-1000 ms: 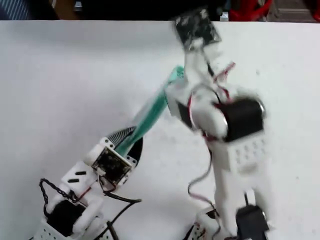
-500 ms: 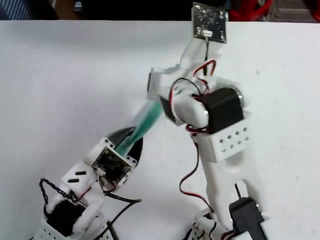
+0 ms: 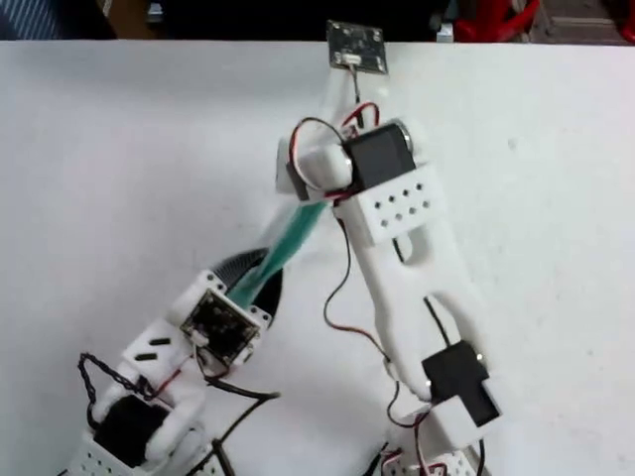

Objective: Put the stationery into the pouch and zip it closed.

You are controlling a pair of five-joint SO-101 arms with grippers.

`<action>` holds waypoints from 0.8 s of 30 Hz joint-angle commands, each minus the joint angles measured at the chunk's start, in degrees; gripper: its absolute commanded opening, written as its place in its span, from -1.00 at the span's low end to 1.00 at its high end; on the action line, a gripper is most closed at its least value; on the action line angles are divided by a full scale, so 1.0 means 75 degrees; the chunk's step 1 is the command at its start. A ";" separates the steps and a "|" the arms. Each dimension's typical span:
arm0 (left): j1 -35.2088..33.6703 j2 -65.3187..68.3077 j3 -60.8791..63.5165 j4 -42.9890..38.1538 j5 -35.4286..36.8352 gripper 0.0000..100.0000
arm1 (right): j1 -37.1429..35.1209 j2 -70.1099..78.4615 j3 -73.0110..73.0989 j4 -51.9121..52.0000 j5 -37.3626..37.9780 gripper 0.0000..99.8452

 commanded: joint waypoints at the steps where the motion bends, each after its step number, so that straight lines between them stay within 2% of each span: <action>1: 0.0076 0.0018 0.0188 0.0059 0.0199 -0.65 | 0.0217 0.0053 -0.0539 0.0229 0.0703 -0.96; 4: -0.0088 0.0018 0.0129 0.0070 0.0903 -0.61 | 0.0651 0.0006 -0.0856 0.0275 0.0715 -0.96; 7: -0.0170 0.0018 -0.0105 0.0246 0.0996 -0.61 | 0.1190 0.0088 -0.0985 0.0064 0.0844 -0.96; 15: -0.0229 0.0018 -0.1711 0.1993 0.0985 -0.62 | 0.2807 0.0088 0.0117 -0.1401 0.2462 -0.96; 21: -0.1717 0.0018 -0.1114 0.0938 0.1067 -0.62 | 0.3452 0.0088 0.2379 -0.2878 0.3845 -0.96; 24: -0.2174 0.0018 -0.0645 0.0293 0.1594 -0.62 | 0.3862 0.0088 0.3681 -0.3909 0.4267 -0.96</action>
